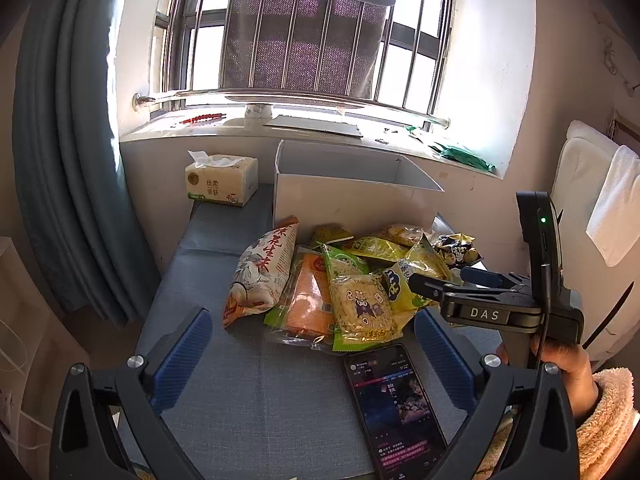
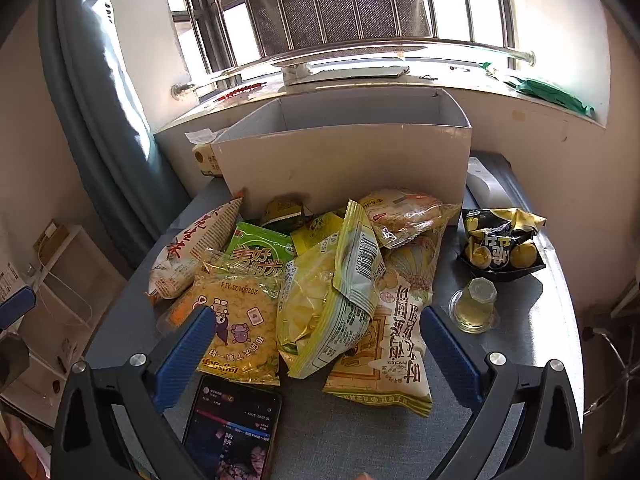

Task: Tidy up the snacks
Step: 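Grasp the yellow chip bag with the right tool while the left tool grasps the white peanut bag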

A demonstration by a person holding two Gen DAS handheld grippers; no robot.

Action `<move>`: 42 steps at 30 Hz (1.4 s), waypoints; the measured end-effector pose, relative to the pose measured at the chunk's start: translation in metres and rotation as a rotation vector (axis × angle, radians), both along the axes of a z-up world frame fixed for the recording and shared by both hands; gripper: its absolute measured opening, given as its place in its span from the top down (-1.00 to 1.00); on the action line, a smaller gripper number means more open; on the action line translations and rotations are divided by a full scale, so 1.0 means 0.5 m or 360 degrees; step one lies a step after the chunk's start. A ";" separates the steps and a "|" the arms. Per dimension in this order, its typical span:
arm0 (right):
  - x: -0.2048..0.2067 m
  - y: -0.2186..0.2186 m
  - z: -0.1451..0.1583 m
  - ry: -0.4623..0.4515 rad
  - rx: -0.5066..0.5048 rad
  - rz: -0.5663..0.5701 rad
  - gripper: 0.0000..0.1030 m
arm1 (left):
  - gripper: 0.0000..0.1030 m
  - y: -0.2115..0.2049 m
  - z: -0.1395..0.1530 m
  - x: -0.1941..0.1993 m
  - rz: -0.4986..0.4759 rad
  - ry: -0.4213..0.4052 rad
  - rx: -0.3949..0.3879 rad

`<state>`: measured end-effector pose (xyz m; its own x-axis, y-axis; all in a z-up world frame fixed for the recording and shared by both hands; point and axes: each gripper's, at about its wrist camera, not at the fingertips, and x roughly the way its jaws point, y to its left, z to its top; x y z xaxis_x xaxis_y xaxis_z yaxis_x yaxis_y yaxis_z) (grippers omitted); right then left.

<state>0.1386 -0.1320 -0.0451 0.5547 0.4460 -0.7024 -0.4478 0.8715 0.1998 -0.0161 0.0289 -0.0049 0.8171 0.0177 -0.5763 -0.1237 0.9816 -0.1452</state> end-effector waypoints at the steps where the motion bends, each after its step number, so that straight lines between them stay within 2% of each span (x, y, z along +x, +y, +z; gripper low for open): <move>1: 0.014 0.003 -0.009 0.0033 0.0007 -0.0019 -1.00 | -1.00 0.003 -0.001 -0.001 0.0005 0.0001 0.0001; 2: 0.027 0.006 -0.018 0.0083 0.0013 -0.0028 -1.00 | -1.00 0.006 -0.002 -0.002 0.0009 0.0004 0.0002; 4: 0.046 0.007 -0.034 0.0148 0.0059 -0.0025 -0.85 | -1.00 0.014 -0.005 -0.003 0.0025 0.0010 0.0001; 5: 0.050 0.010 -0.040 0.0156 0.0033 -0.0039 -0.48 | -1.00 0.017 -0.007 -0.004 0.0032 0.0016 -0.0003; 6: 0.052 0.016 -0.045 0.0154 -0.0015 -0.0039 -0.27 | -1.00 0.021 -0.010 -0.004 0.0038 0.0019 -0.0009; 7: 0.052 0.021 -0.049 0.0149 -0.0050 -0.0028 -0.26 | -1.00 0.024 -0.012 -0.005 0.0042 0.0023 -0.0015; 8: 0.051 0.023 -0.050 0.0150 -0.0041 -0.0007 -0.09 | -1.00 0.027 -0.014 -0.004 0.0046 0.0027 -0.0020; 12: 0.047 0.012 -0.039 0.0162 0.0003 0.0010 0.20 | -1.00 0.031 -0.015 -0.004 0.0050 0.0024 -0.0025; 17: 0.017 -0.025 0.023 0.0056 0.0109 -0.0001 0.26 | -1.00 0.037 -0.021 0.009 0.0046 0.0036 -0.0025; 21: -0.007 -0.059 0.085 -0.0025 0.0253 0.0021 0.26 | -1.00 0.046 -0.029 0.037 0.0030 0.0061 -0.0018; 25: -0.043 -0.088 0.139 -0.0119 0.0363 0.0041 0.26 | -1.00 0.068 -0.039 0.088 -0.0008 0.0106 -0.0022; 28: -0.080 -0.109 0.162 -0.0178 0.0381 0.0031 0.26 | -1.00 0.090 -0.056 0.143 -0.0020 0.0176 -0.0006; 32: -0.128 -0.139 0.170 -0.0213 0.0425 0.0026 0.26 | -0.99 0.117 -0.085 0.226 -0.0087 0.0278 -0.0054; 37: -0.160 -0.172 0.153 -0.0175 0.0492 -0.0009 0.26 | -0.99 0.153 -0.137 0.318 -0.0074 0.0431 -0.0108; 42: -0.166 -0.189 0.134 -0.0146 0.0487 -0.0043 0.26 | -0.94 0.171 -0.176 0.365 -0.0077 0.0541 -0.0165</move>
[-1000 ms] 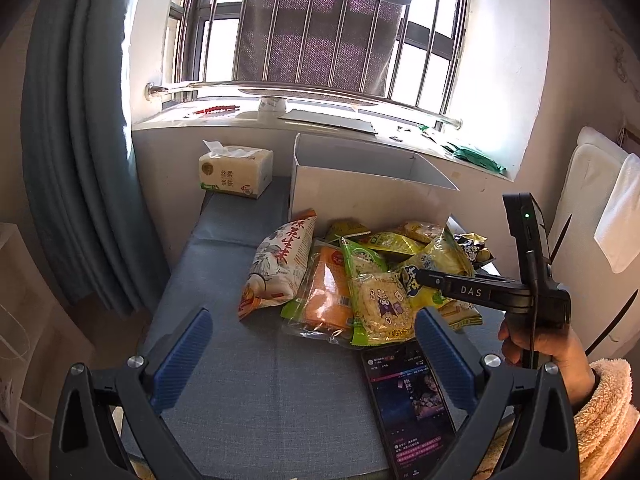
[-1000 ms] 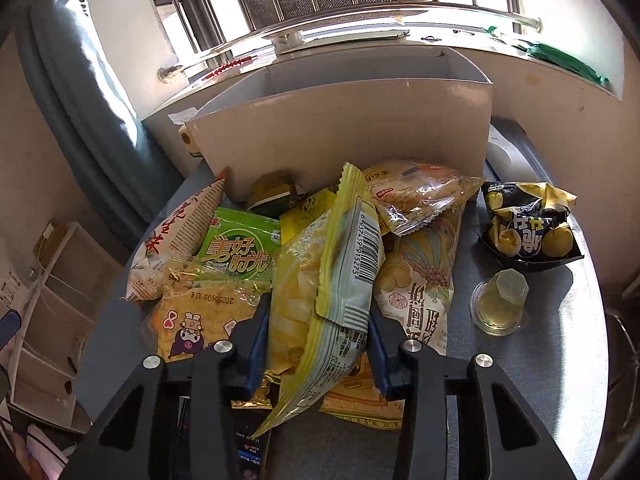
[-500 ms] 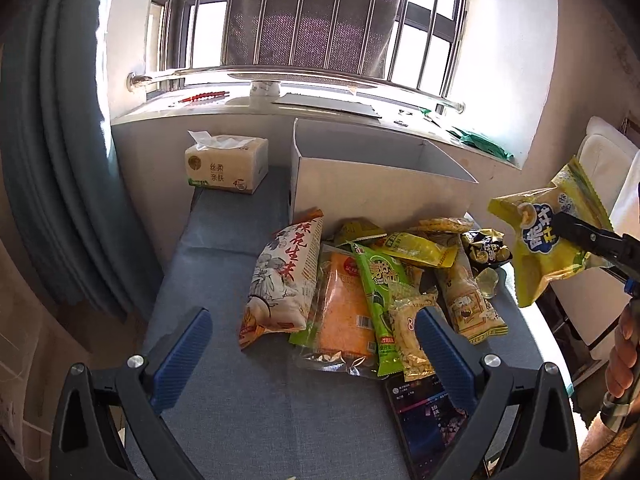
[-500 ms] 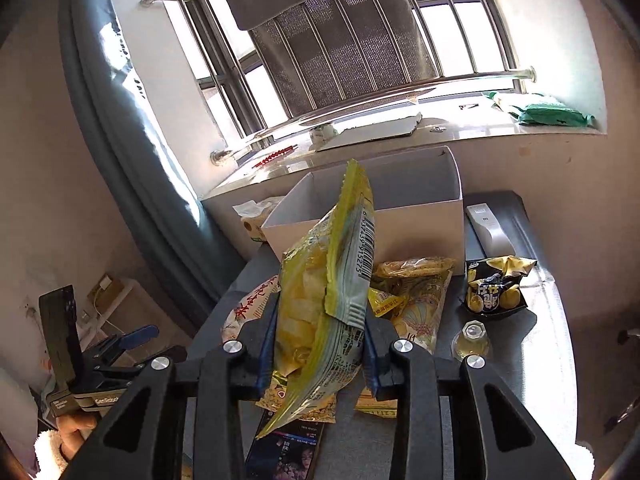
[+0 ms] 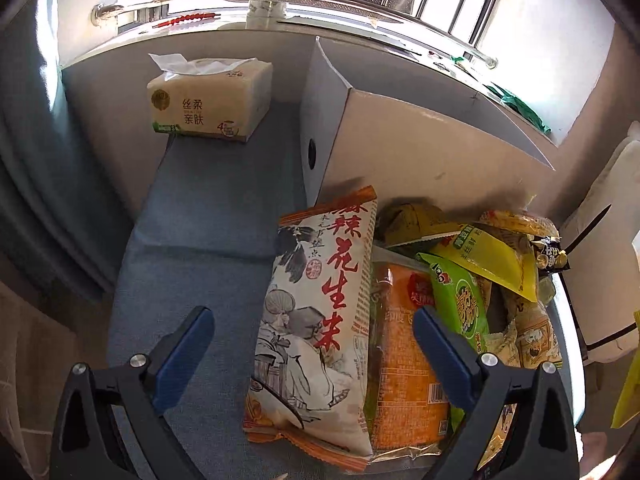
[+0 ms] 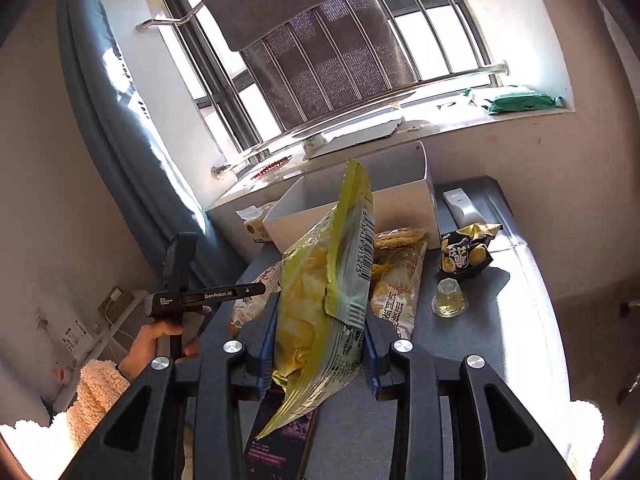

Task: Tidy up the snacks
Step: 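Grasp the yellow chip bag with the right tool while the left tool grasps the white peanut bag, then lower both held bags into the white box and open both tools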

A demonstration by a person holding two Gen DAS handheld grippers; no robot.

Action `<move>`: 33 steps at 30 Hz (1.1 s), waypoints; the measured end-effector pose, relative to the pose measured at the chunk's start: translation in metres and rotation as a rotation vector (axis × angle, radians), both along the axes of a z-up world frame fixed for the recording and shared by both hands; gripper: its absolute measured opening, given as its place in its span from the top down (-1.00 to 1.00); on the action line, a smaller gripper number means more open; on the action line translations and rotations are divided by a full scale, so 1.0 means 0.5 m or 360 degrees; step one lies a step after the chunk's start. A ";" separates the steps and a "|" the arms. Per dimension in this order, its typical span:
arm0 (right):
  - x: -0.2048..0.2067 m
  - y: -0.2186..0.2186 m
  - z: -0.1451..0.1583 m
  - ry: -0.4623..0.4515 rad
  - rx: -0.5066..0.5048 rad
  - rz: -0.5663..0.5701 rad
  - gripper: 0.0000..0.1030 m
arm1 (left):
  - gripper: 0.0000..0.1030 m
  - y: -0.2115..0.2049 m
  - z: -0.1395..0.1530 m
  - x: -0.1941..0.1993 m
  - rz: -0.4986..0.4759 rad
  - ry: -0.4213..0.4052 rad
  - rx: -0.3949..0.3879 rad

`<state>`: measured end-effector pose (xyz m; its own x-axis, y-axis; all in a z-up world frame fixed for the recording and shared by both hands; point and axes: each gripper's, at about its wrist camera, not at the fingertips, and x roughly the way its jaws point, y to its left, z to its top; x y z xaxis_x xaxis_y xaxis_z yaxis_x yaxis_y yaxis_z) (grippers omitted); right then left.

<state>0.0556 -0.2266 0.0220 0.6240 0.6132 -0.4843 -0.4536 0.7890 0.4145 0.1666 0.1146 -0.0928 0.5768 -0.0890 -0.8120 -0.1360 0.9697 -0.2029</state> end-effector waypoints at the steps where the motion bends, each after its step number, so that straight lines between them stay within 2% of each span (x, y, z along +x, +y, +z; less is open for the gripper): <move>1: 0.000 -0.003 -0.004 0.0010 0.0008 0.0002 0.26 | -0.84 0.002 -0.007 0.005 0.0012 0.0021 -0.0005; 6: -0.003 -0.005 -0.016 0.0032 0.0020 0.0013 0.26 | -0.60 0.008 -0.032 0.024 0.0013 0.0107 -0.0020; 8: -0.004 0.001 -0.019 0.0036 0.0019 0.0025 0.26 | -0.39 0.007 -0.041 0.028 -0.0022 0.0130 -0.0073; 9: -0.006 0.003 -0.020 0.0034 0.0016 0.0030 0.26 | -0.13 0.005 -0.041 0.028 -0.0036 0.0125 -0.0087; 12: -0.010 0.012 -0.022 0.0027 0.0002 0.0053 0.26 | 0.26 -0.009 -0.029 0.022 -0.0061 0.0097 -0.0004; 13: -0.011 0.013 -0.022 0.0026 0.0000 0.0059 0.26 | 0.30 -0.014 -0.020 0.015 -0.0052 0.0066 0.0044; 15: -0.013 0.013 -0.022 0.0020 0.0001 0.0059 0.26 | 0.33 -0.022 0.005 -0.006 -0.0012 -0.0028 0.0144; 20: -0.015 0.008 -0.017 -0.0004 0.0009 0.0026 0.26 | 0.34 -0.048 0.102 -0.097 0.0021 -0.0283 0.0141; 25: -0.014 0.020 -0.022 -0.0018 -0.0013 0.0026 0.26 | 0.34 -0.106 0.170 -0.193 -0.0007 -0.0501 0.0053; 28: -0.014 0.033 -0.031 -0.0023 -0.0058 0.0039 0.26 | 0.34 -0.139 0.175 -0.236 -0.0024 -0.0555 -0.0045; 33: -0.008 0.043 -0.045 -0.0016 -0.0083 0.0050 0.26 | 0.34 -0.175 0.171 -0.264 -0.0076 -0.0559 -0.0118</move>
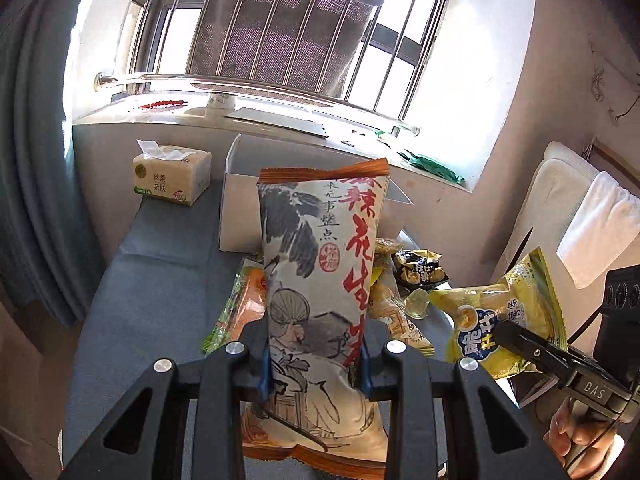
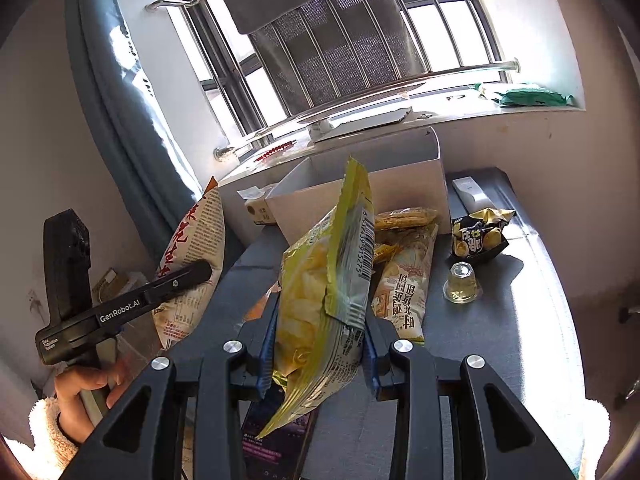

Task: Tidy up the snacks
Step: 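Lower both held bags into the white box and open both tools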

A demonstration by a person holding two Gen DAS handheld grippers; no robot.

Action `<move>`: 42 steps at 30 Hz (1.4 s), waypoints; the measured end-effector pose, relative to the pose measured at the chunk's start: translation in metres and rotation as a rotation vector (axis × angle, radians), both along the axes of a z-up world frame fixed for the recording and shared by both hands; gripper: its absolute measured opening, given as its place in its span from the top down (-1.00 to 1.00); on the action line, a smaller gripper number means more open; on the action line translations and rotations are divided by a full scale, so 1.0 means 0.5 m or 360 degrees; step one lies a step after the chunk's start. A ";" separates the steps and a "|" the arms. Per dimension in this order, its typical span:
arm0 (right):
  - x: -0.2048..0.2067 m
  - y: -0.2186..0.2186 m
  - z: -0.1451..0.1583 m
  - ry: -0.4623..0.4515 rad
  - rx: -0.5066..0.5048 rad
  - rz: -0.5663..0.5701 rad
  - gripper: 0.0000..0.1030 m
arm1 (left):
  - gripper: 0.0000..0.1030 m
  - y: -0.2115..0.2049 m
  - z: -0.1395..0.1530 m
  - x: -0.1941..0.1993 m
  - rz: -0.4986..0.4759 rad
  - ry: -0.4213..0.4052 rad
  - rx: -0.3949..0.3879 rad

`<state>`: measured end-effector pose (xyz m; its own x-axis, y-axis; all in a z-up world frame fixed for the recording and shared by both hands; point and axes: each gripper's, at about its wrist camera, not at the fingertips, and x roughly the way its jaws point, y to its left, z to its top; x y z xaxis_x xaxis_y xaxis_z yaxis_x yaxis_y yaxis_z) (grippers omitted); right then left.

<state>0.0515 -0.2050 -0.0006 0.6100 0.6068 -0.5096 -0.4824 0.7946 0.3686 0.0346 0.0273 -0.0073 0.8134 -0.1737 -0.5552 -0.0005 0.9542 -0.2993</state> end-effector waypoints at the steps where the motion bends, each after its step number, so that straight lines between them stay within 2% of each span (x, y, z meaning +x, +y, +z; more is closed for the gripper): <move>1: 0.003 0.001 -0.001 -0.0004 -0.0007 -0.0004 0.26 | 0.34 -0.002 -0.002 0.001 -0.0001 0.0003 -0.0002; 6: 0.047 0.009 0.017 -0.0063 -0.0045 -0.0009 0.26 | 0.34 0.004 0.008 0.047 -0.0022 -0.0001 -0.0021; 10: 0.130 0.024 0.062 -0.0155 -0.0114 -0.0023 0.26 | 0.34 0.023 0.053 0.129 -0.0024 -0.0049 -0.0004; 15: 0.289 0.047 0.127 -0.0178 -0.0136 -0.0064 0.26 | 0.33 0.045 0.113 0.280 -0.0005 -0.0081 0.0039; 18: 0.395 0.071 0.152 -0.0167 -0.0154 -0.0081 0.26 | 0.34 0.058 0.137 0.377 -0.0003 -0.0051 0.0022; 21: 0.492 0.097 0.154 -0.0113 -0.0231 -0.0145 0.26 | 0.33 0.062 0.145 0.474 0.0013 0.0008 0.0074; 27: 0.629 0.132 0.116 -0.0012 -0.0353 -0.0190 0.26 | 0.32 0.066 0.106 0.612 0.0029 0.0144 0.0161; 31: 0.687 0.142 0.080 0.0094 -0.0423 -0.0190 0.25 | 0.28 0.072 0.056 0.656 0.0046 0.0238 0.0179; 35: 0.706 0.140 0.052 0.0149 -0.0469 -0.0198 0.24 | 0.24 0.072 0.010 0.674 0.0038 0.0342 0.0173; 38: 0.710 0.142 0.042 0.0156 -0.0516 -0.0189 0.21 | -0.03 0.069 -0.002 0.677 0.0043 0.0361 0.0199; 39: 0.708 0.143 0.040 0.0152 -0.0523 -0.0186 0.15 | -0.29 0.068 -0.002 0.676 0.0046 0.0355 0.0211; 40: 0.708 0.143 0.037 0.0158 -0.0520 -0.0193 0.04 | -0.72 0.066 0.002 0.675 0.0058 0.0356 0.0234; 42: 0.707 0.141 0.036 0.0178 -0.0487 -0.0195 -0.63 | -1.00 0.063 0.014 0.664 0.0064 0.0306 0.0265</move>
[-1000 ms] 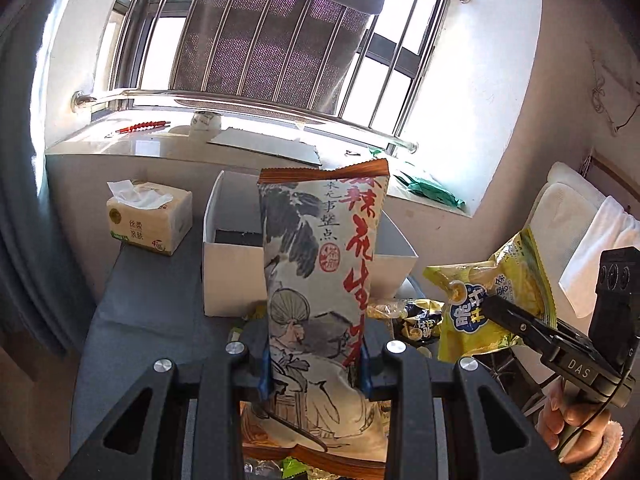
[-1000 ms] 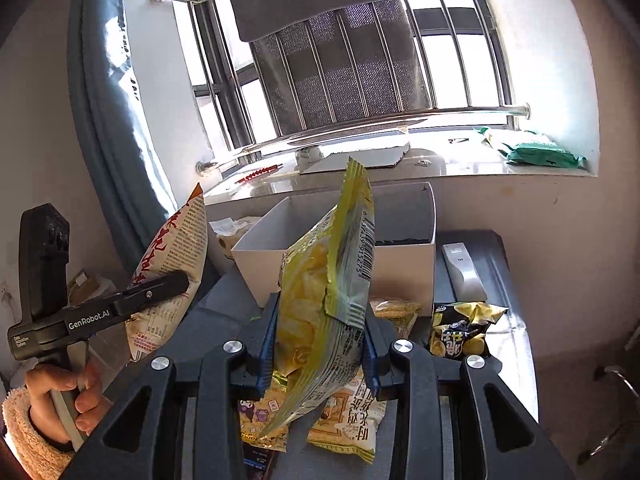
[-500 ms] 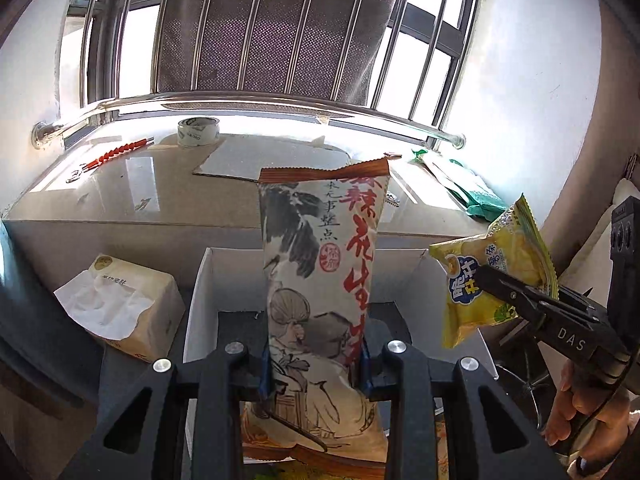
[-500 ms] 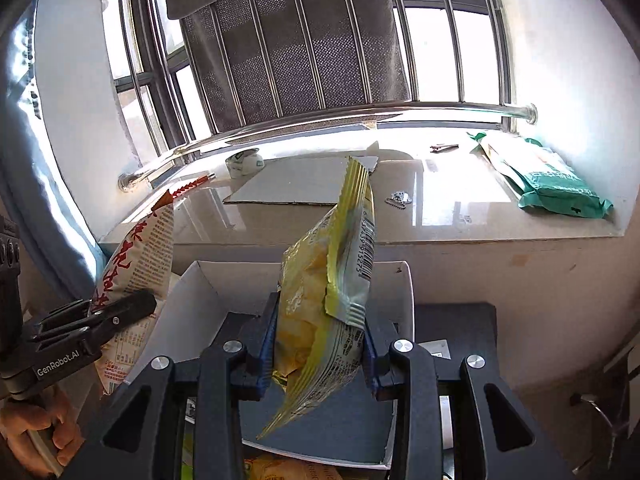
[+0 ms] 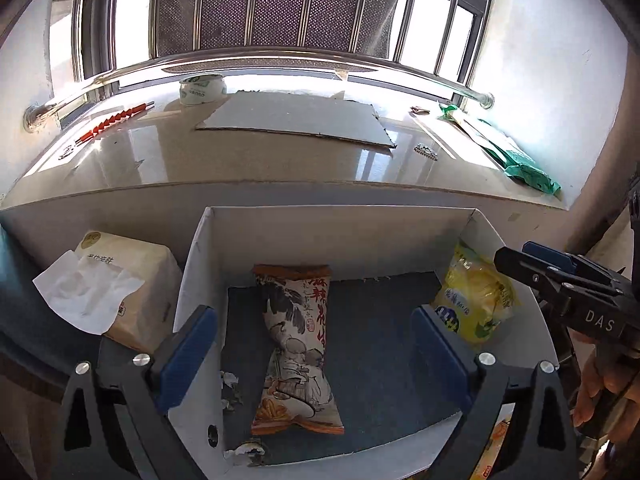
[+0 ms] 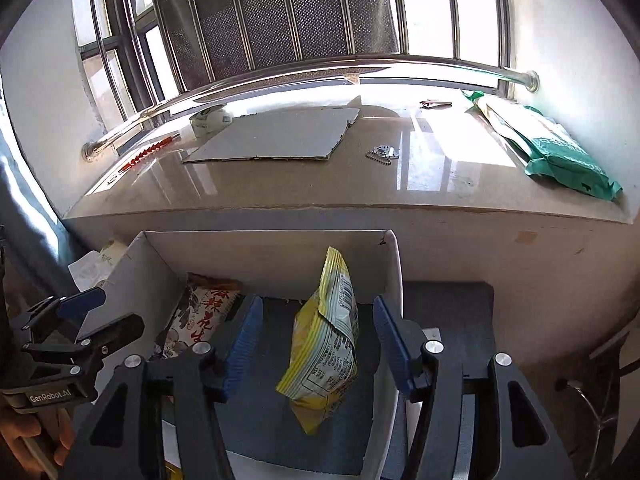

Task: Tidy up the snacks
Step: 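Lower both held bags into the white box and open both tools, then withdraw both tools from the box back over the snack pile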

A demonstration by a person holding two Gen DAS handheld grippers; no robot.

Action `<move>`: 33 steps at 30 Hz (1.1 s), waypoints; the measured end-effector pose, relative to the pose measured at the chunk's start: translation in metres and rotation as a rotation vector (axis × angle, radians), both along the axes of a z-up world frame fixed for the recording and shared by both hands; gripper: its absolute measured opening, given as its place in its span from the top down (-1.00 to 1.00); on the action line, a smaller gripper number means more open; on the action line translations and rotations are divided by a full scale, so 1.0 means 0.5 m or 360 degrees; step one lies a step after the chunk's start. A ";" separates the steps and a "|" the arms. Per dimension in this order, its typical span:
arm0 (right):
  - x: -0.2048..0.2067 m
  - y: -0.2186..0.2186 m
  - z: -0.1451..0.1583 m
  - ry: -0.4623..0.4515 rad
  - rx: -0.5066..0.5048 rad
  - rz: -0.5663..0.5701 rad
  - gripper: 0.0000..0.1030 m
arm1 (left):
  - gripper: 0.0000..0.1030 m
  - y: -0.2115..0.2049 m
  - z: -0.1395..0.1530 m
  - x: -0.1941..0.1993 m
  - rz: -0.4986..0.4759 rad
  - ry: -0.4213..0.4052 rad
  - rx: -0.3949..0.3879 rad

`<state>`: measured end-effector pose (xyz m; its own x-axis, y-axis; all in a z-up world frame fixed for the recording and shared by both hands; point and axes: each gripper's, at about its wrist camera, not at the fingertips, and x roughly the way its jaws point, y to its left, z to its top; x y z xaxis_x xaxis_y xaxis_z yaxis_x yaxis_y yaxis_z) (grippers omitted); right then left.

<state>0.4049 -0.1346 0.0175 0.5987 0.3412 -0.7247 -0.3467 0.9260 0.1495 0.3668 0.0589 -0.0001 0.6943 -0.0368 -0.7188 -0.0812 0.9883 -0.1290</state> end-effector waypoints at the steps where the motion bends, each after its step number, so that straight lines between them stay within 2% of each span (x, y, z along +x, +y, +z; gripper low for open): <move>1: 0.000 -0.001 0.002 0.0000 0.0007 -0.0010 -0.82 | -1.00 -0.002 0.007 -0.004 -0.0004 -0.0009 0.0014; 2: -0.003 -0.002 0.004 -0.0007 0.0017 -0.0019 -1.00 | -1.00 -0.001 0.012 -0.008 -0.0018 -0.0003 0.0012; 8: -0.036 -0.011 0.042 -0.0065 0.0086 -0.0052 -1.00 | -1.00 -0.003 0.060 -0.059 -0.0027 -0.0127 0.0059; 12: -0.075 -0.011 0.073 -0.0115 0.0083 -0.0013 -1.00 | -1.00 0.006 0.095 -0.116 -0.0022 -0.0260 0.0005; 15: -0.124 -0.018 0.103 -0.0218 0.0113 0.0024 -1.00 | -1.00 0.020 0.116 -0.174 -0.0023 -0.0376 -0.0058; 21: -0.251 -0.047 0.147 -0.0383 0.0208 0.0091 -1.00 | -1.00 0.013 0.134 -0.320 -0.0077 -0.0517 -0.0018; 26: -0.364 -0.074 0.146 -0.0446 0.0262 0.0183 -1.00 | -1.00 -0.008 0.117 -0.441 -0.0139 -0.0499 -0.0028; 33: -0.517 -0.116 0.081 -0.0437 0.0274 0.0175 -1.00 | -1.00 -0.046 0.043 -0.597 -0.0101 -0.0490 -0.0043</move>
<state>0.1464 -0.1928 0.0581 0.7162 0.5177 -0.4679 -0.4920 0.8501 0.1876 0.0685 0.0359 0.0213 0.8750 -0.1031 -0.4730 0.0274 0.9860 -0.1643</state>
